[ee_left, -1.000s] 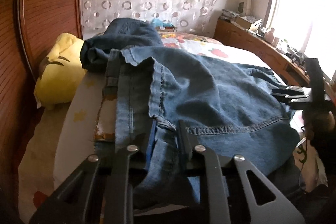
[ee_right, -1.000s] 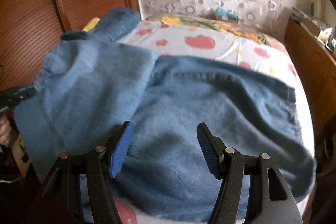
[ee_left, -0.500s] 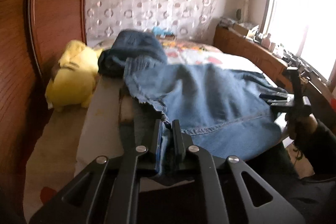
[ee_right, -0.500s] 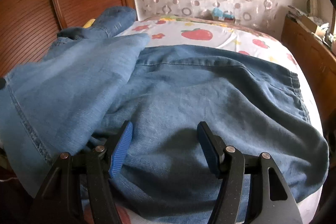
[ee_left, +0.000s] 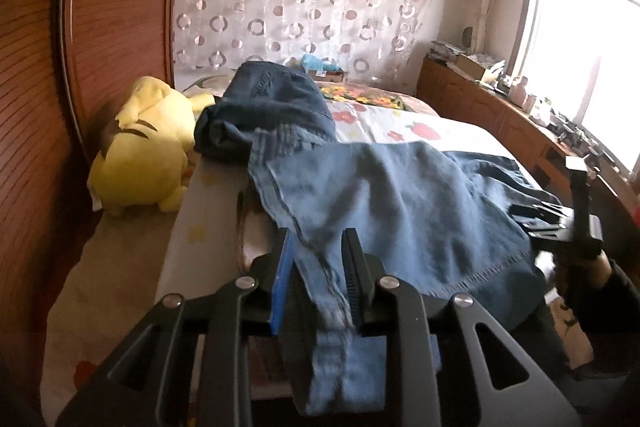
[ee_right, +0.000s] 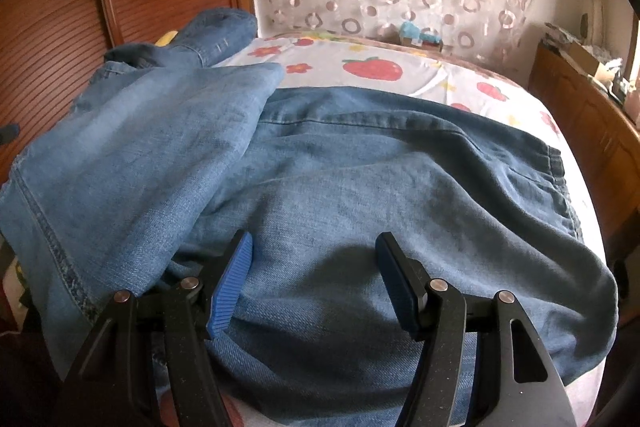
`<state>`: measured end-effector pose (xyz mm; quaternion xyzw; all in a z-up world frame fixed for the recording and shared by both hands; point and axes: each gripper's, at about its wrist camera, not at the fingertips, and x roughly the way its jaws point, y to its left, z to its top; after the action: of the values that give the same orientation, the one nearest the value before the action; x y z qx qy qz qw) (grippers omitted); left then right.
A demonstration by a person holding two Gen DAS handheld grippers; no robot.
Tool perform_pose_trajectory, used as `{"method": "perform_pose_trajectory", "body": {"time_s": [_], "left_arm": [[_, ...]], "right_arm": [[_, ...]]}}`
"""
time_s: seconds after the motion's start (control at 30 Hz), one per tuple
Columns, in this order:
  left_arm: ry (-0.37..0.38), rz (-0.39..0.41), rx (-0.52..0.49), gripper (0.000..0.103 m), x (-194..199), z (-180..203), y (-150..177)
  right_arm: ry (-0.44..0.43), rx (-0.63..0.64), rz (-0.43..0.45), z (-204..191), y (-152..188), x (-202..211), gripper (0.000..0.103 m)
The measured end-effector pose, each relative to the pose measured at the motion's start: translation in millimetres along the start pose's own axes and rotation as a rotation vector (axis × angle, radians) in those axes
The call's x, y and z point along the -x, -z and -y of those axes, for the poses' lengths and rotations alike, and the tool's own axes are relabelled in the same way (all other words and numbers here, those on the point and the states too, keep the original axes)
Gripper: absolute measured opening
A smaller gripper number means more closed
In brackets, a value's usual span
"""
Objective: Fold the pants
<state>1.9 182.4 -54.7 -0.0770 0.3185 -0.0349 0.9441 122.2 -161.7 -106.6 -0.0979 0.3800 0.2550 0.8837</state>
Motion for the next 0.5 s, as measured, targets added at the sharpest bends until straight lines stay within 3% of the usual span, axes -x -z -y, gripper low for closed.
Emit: {"method": "perform_pose_trajectory", "body": {"time_s": [0.5], "left_arm": [[-0.084,-0.090,0.042,0.024,-81.2,-38.0,-29.0]], "right_arm": [[0.030,0.030,0.016,-5.7,1.3,0.8,0.065]]}}
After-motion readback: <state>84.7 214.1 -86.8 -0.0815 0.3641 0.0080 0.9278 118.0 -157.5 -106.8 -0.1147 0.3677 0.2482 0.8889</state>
